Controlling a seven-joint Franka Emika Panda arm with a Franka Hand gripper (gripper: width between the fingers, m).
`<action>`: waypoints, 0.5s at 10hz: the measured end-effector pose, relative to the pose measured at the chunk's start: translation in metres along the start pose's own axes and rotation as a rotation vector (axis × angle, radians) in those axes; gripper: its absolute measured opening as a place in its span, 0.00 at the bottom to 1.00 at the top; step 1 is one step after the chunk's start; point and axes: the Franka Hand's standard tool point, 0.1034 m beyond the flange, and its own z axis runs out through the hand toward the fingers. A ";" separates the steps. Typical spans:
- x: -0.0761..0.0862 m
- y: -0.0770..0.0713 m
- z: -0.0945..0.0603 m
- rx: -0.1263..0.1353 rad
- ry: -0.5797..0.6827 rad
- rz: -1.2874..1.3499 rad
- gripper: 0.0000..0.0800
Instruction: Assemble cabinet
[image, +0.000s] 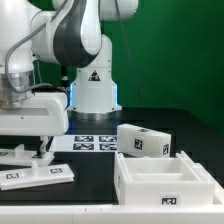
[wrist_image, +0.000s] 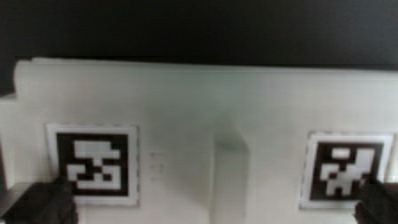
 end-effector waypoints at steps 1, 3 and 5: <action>-0.001 0.000 0.001 0.000 -0.002 0.001 0.84; -0.001 0.000 0.001 0.000 -0.002 0.000 0.67; -0.001 0.000 0.002 0.000 -0.003 0.000 0.27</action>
Offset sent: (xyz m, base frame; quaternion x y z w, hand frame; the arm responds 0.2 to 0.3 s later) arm 0.0000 0.0000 0.0000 0.0000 0.0000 0.0000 1.0000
